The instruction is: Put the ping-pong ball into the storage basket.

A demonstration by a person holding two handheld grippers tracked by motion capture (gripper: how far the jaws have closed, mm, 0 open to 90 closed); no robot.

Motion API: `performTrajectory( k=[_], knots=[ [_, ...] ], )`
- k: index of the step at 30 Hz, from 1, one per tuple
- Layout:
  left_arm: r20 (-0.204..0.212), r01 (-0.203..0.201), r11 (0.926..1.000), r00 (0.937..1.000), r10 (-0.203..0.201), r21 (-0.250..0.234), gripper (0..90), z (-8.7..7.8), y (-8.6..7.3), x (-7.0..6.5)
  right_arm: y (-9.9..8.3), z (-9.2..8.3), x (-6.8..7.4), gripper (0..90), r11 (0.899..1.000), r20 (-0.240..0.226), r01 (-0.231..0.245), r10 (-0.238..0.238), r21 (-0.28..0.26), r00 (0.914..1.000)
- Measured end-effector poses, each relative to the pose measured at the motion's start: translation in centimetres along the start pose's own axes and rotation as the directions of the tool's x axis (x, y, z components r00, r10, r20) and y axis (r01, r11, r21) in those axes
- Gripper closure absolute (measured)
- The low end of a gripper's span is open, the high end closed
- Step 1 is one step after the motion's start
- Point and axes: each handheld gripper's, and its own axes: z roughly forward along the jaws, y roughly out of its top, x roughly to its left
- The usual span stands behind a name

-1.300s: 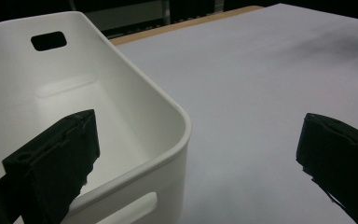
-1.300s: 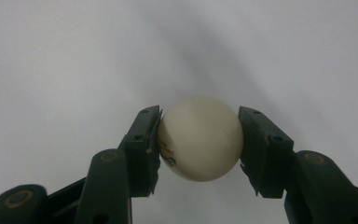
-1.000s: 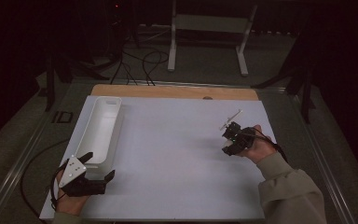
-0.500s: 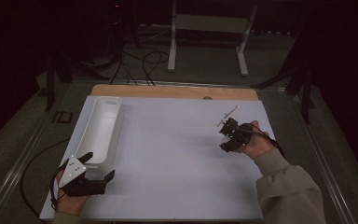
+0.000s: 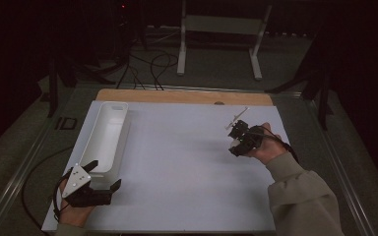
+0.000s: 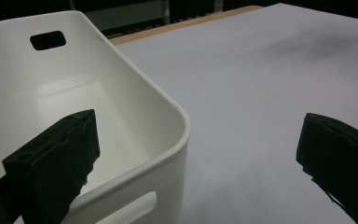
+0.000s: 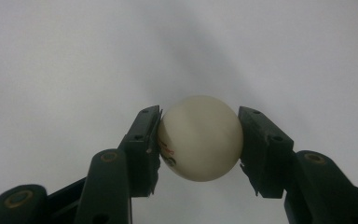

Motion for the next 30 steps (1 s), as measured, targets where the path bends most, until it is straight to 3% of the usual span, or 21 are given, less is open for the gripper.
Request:
performTrajectory(
  k=[30],
  knots=[
    [-0.002, 0.0, 1.0, 1.0, 0.0, 0.001, 0.1, 0.0, 0.0, 0.0, 3.1, -0.6, 0.8, 50.5, 0.998, 0.025, 0.057, -0.057, -0.02, 0.9981]
  ],
)
